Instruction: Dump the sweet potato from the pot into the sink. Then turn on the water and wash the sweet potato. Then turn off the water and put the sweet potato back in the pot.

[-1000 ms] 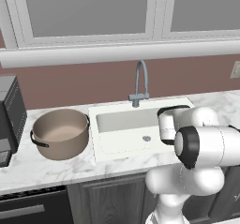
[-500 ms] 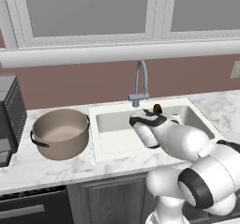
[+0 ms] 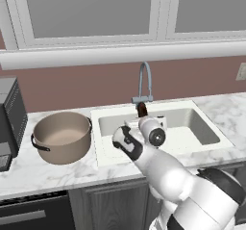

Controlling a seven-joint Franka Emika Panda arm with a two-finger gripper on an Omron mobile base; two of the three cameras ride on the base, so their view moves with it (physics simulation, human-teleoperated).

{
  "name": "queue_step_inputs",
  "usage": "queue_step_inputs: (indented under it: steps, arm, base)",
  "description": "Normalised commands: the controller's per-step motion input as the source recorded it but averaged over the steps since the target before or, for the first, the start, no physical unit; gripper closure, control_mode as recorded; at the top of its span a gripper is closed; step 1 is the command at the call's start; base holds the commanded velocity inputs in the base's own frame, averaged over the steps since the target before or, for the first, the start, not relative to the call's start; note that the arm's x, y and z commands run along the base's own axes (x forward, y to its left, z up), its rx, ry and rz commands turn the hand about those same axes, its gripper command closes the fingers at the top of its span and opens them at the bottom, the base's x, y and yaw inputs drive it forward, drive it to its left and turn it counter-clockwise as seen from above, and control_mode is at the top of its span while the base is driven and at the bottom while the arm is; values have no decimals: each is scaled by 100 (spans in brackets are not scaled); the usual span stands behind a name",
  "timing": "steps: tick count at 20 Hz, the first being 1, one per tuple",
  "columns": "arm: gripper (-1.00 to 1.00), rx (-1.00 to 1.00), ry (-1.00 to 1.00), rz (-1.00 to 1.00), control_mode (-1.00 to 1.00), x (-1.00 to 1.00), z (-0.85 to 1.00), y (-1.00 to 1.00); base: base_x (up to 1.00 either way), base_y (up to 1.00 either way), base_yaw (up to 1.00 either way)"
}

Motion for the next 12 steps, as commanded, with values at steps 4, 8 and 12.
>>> queue_step_inputs:
  steps: [4,8,12]
  arm:
    - [100,0,4,14,-100,0,67,85]
    - [100,1,6,17,-100,0,65,86]
    - [100,2,8,19,-100,2,61,86]
  base:
    - [0,0,0]
    - [0,0,0]
    - [0,0,0]
